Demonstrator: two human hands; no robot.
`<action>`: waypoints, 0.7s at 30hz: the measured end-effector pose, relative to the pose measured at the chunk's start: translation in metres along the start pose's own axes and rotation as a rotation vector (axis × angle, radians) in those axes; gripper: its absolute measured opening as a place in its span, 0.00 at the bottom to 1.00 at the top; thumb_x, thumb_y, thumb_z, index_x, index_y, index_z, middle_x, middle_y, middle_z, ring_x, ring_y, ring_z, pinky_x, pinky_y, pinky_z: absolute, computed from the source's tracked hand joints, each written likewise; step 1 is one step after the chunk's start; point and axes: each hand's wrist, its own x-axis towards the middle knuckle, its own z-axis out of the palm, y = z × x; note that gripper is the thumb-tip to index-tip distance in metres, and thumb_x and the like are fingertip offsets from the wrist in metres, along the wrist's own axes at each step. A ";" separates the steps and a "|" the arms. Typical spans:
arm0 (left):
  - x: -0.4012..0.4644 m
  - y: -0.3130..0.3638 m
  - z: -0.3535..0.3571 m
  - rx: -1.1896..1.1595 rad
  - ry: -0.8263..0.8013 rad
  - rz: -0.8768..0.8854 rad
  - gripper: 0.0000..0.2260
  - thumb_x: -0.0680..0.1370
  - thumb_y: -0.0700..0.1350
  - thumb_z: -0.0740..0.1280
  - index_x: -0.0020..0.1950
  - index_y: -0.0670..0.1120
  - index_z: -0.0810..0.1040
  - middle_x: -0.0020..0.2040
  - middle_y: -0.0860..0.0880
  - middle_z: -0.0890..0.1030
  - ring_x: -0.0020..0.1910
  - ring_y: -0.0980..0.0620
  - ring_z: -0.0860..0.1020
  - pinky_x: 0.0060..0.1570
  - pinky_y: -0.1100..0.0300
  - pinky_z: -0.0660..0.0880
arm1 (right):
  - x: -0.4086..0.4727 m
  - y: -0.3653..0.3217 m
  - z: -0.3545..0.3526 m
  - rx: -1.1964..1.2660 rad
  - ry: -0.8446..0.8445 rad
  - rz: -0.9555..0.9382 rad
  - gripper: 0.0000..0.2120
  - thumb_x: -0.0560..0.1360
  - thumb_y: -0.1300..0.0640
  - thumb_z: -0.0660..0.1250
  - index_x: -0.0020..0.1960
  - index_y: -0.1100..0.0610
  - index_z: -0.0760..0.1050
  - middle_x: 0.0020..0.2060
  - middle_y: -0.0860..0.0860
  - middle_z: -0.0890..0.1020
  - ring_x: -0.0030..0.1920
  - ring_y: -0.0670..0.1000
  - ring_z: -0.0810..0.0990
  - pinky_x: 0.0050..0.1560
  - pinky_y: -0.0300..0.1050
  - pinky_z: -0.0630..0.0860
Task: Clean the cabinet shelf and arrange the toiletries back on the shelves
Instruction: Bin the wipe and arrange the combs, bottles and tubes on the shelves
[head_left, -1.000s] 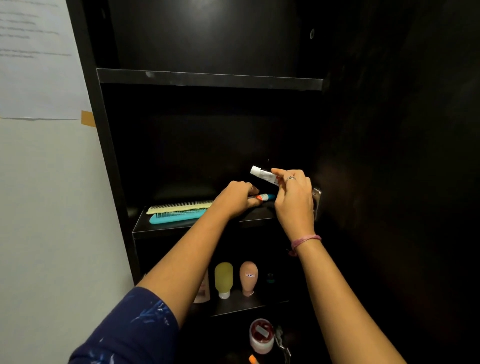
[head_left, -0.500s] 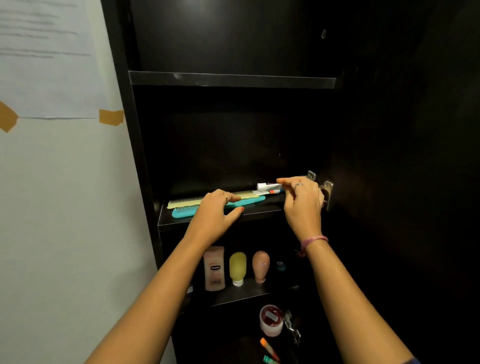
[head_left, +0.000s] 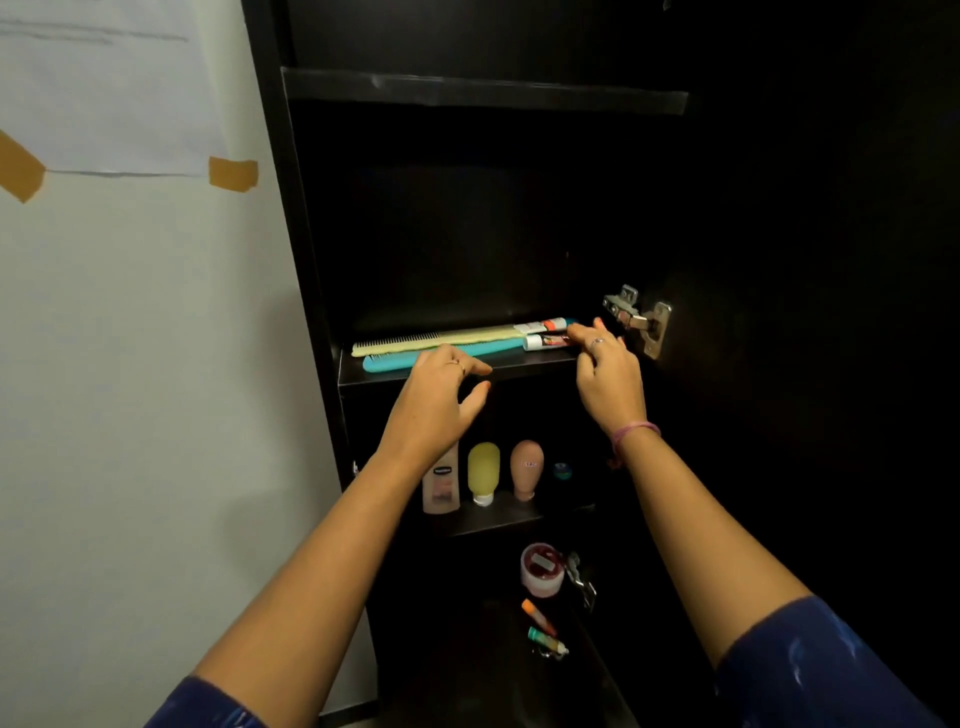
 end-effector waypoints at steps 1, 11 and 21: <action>-0.003 0.001 0.002 -0.004 0.008 0.007 0.11 0.77 0.46 0.64 0.59 0.48 0.78 0.52 0.53 0.75 0.56 0.56 0.70 0.54 0.67 0.65 | -0.004 -0.001 -0.002 0.046 0.026 -0.006 0.21 0.75 0.69 0.56 0.64 0.58 0.74 0.65 0.53 0.76 0.72 0.50 0.65 0.75 0.48 0.57; -0.096 -0.009 0.074 -0.094 0.032 0.208 0.08 0.75 0.42 0.65 0.51 0.43 0.80 0.46 0.48 0.78 0.46 0.55 0.72 0.49 0.68 0.67 | -0.140 0.047 0.029 0.284 0.366 0.181 0.12 0.76 0.67 0.62 0.57 0.60 0.78 0.53 0.49 0.78 0.54 0.43 0.76 0.57 0.30 0.71; -0.165 -0.062 0.229 -0.175 -0.529 -0.303 0.17 0.76 0.46 0.64 0.65 0.46 0.73 0.59 0.49 0.74 0.60 0.53 0.72 0.63 0.62 0.67 | -0.254 0.174 0.107 0.046 -0.246 0.709 0.13 0.75 0.67 0.62 0.57 0.59 0.79 0.55 0.54 0.79 0.58 0.51 0.77 0.56 0.31 0.65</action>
